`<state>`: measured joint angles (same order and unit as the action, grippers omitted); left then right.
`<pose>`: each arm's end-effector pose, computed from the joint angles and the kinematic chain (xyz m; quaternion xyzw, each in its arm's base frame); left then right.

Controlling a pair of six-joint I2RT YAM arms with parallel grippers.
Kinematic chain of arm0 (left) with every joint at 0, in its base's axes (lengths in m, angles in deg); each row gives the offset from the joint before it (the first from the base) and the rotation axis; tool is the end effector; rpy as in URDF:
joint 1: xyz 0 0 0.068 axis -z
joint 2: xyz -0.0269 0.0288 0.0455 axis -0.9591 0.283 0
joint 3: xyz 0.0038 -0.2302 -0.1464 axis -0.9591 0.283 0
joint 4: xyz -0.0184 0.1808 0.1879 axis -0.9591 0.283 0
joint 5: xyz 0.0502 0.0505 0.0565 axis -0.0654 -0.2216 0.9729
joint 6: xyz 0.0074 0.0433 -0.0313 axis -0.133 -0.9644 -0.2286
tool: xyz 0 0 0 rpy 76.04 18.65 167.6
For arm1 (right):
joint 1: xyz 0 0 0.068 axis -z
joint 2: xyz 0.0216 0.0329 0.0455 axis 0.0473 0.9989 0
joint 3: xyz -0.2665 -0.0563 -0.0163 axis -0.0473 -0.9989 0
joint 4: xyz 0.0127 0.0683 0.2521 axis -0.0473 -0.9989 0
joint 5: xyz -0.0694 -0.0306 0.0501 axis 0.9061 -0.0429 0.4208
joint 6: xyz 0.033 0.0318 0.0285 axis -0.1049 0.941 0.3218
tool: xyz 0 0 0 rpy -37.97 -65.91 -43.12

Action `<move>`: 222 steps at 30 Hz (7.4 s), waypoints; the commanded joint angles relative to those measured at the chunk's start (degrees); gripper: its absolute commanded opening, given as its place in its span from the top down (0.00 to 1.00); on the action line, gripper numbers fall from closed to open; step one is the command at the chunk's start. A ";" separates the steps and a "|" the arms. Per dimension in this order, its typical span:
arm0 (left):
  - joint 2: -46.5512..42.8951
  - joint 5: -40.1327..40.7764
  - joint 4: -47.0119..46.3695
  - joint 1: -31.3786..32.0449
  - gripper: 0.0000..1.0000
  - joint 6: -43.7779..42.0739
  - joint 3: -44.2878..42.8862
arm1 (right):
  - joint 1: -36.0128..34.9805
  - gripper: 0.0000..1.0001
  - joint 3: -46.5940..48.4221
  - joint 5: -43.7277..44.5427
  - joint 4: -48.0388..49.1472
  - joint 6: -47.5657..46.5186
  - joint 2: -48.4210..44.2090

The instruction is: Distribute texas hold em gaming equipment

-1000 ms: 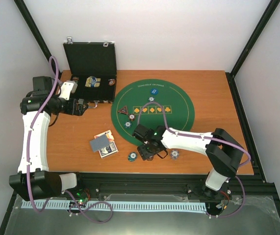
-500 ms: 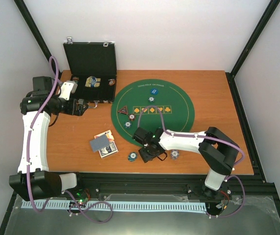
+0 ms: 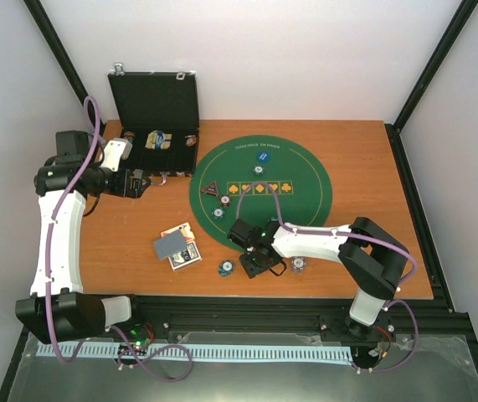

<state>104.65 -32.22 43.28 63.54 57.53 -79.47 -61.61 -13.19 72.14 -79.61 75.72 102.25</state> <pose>0.2261 0.0254 0.3742 0.1047 0.9295 -0.1282 0.3295 0.1577 0.2579 0.1497 -0.2675 0.9594 0.0402 0.0798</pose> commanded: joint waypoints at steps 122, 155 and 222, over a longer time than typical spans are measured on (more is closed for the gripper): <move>-1.00 -0.77 -0.07 -0.43 0.00 -0.12 -0.68 | -0.26 0.51 1.70 0.53 -1.67 -0.94 -0.37; -1.09 -1.03 -0.13 -0.43 0.00 -0.01 -0.52 | -0.45 0.51 3.88 0.78 -4.00 -1.21 -3.18; -0.67 -1.51 -0.15 -0.40 0.00 0.24 -0.83 | 11.09 0.77 18.80 7.19 -10.77 -8.76 -3.08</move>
<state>104.65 -32.52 43.28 63.54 57.55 -79.47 -57.52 0.01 76.71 -89.29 71.76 97.16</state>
